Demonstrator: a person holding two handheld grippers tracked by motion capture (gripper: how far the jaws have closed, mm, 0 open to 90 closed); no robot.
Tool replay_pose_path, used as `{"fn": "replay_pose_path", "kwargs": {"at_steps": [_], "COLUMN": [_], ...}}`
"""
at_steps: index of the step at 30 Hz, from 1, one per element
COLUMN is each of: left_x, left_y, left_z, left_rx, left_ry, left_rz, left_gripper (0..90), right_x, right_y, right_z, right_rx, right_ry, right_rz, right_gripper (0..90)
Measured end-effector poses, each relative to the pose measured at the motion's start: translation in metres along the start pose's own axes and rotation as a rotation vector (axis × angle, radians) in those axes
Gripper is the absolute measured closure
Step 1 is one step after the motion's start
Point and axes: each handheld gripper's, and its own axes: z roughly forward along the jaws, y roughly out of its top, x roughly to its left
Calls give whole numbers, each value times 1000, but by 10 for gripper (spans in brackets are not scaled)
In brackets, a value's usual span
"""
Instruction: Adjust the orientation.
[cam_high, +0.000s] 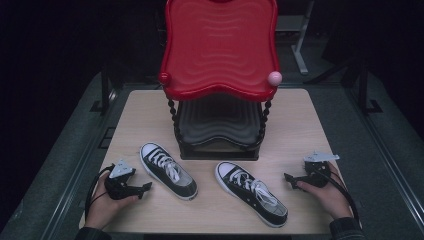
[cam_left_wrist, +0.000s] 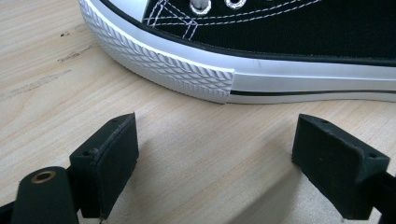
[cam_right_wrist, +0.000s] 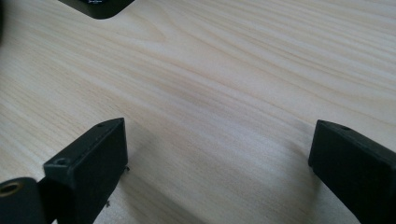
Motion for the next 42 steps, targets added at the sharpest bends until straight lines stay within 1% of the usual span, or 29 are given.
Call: {"fn": "replay_pose_path", "kwargs": {"at_steps": [7,8,10,11,13,14,15,17,18,19,21,22,24,25,26,27,28,29,30,31,35,36,37,38,39,42], "left_x": [-1,-1,0,1,2,2,0,-1,-2,-3,-5,-5,-6,-7,-7,-9,-13,-13,-19,-19,-36,-44,-44,-52,-52,-65], "left_y": [0,1,2,2,2,4,6,8,10,13,18,21,26,29,31,33,38,38,45,45,57,64,64,70,70,80], "left_z": [-1,-2,-5,-7,-9,-13,-15,-18,-22,-26,-33,-37,-43,-47,-49,-52,-56,-56,-60,-60,-60,-57,-57,-54,-54,-49], "left_rx": [4,13,33,43,52,52,49,50,49,45,31,29,28,34,30,31,12,12,-2,-2,-16,-22,-22,-20,-20,-19], "left_ry": [12,20,26,17,13,2,0,2,1,3,6,3,-6,-16,-14,-22,-57,-57,-83,-83,-153,-190,-190,-227,-227,-257], "left_rz": [-11,-18,-28,-27,-56,-59,-56,-56,-53,-50,-44,-39,-42,-52,-51,-51,-59,-59,-53,-53,-28,-19,-19,-1,-1,32], "left_gripper": [142,151,201,203,225,283,312,352,352,414,432,476,529,570,610,645,695,712,731,739,767,779,779,775,768,746], "right_x": [0,0,0,0,0,0,0,0,0,0,0,0,0,0,0,0,0,0,0,0,0,0,0,0,0,0], "right_y": [0,0,0,0,0,0,0,0,0,0,0,0,0,0,0,0,0,0,0,0,0,0,0,0,0,0], "right_z": [0,0,0,0,0,0,0,0,0,0,0,0,0,0,0,0,0,0,0,0,0,0,0,0,0,0], "right_rx": [-2,-2,-2,-2,-2,-2,-2,-1,-1,-1,-1,-1,-1,-1,-1,-1,-1,-1,-1,-1,-1,-1,-1,-1,-1,-1], "right_ry": [1,1,1,1,0,1,1,1,2,2,2,2,2,2,2,2,2,2,2,2,2,2,2,2,2,2], "right_rz": [1,1,1,1,1,0,1,0,-1,-1,-2,-2,-2,-2,-1,-1,-1,-1,-2,-2,-2,-2,-2,-2,-2,-2], "right_gripper": [41,41,41,41,41,41,41,41,41,41,41,41,41,41,41,41,41,41,41,41,41,41,41,41,41,41]}}
